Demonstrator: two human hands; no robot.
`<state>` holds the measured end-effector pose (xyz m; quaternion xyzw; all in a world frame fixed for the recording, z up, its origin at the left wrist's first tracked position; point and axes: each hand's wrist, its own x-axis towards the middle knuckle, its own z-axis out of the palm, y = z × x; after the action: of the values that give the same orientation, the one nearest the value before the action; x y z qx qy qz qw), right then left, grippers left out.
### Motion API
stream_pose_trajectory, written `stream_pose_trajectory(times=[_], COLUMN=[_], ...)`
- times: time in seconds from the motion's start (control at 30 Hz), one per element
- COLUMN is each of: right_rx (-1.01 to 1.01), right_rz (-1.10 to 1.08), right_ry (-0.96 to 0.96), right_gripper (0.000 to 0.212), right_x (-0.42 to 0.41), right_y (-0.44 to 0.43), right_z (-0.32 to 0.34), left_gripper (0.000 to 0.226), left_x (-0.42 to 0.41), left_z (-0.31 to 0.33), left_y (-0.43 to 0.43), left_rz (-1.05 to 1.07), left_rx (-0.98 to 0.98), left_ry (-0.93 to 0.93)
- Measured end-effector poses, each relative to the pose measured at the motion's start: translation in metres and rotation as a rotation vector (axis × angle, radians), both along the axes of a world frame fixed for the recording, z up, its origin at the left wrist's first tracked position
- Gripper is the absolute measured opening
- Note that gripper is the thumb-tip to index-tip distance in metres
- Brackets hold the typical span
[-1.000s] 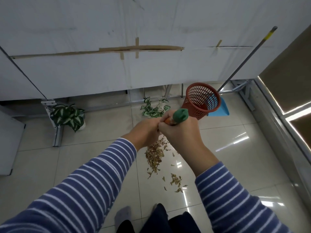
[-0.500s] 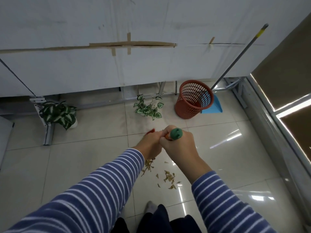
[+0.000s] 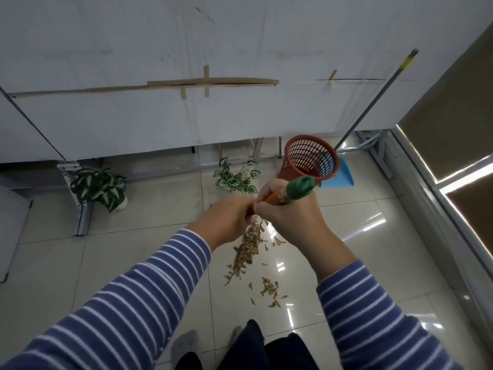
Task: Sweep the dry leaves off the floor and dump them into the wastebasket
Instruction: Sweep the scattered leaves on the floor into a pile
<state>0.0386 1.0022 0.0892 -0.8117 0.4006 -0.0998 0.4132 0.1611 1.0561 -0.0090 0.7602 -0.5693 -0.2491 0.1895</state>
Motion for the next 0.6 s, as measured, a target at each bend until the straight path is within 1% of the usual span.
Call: stream_pose_trajectory(times=[0.07, 0.17, 0.3, 0.37, 0.43, 0.5, 0.6], right_rx=[0.06, 0.114, 0.118, 0.112, 0.107, 0.083, 0.016], right_rz=[0.024, 0.049, 0.102, 0.133, 0.144, 0.144, 0.152], right_ry=[0.025, 0.087, 0.191, 0.23, 0.255, 0.26, 0.248], right_gripper=[0.027, 0.022, 0.022, 0.017, 0.014, 0.013, 0.012], right_x=[-0.003, -0.014, -0.029, -0.037, -0.044, -0.052, -0.061], right_y=[0.001, 0.0, -0.005, -0.007, -0.009, -0.01, -0.011], right_z=[-0.013, -0.03, -0.036, -0.036, -0.036, -0.035, -0.03], left_gripper=[0.013, 0.018, 0.01, 0.007, 0.008, 0.014, 0.009], left_x=[-0.002, -0.014, -0.044, -0.058, -0.069, -0.076, -0.082], left_z=[-0.015, -0.036, -0.049, -0.052, -0.053, -0.052, -0.045], left_y=[0.008, 0.016, 0.019, 0.016, 0.012, 0.006, 0.0], left_rz=[0.02, 0.036, 0.058, 0.082, 0.11, 0.116, 0.092], left_rx=[0.052, 0.114, 0.131, 0.115, 0.099, 0.085, 0.059], left_ry=[0.009, 0.057, 0.175, 0.211, 0.245, 0.251, 0.222])
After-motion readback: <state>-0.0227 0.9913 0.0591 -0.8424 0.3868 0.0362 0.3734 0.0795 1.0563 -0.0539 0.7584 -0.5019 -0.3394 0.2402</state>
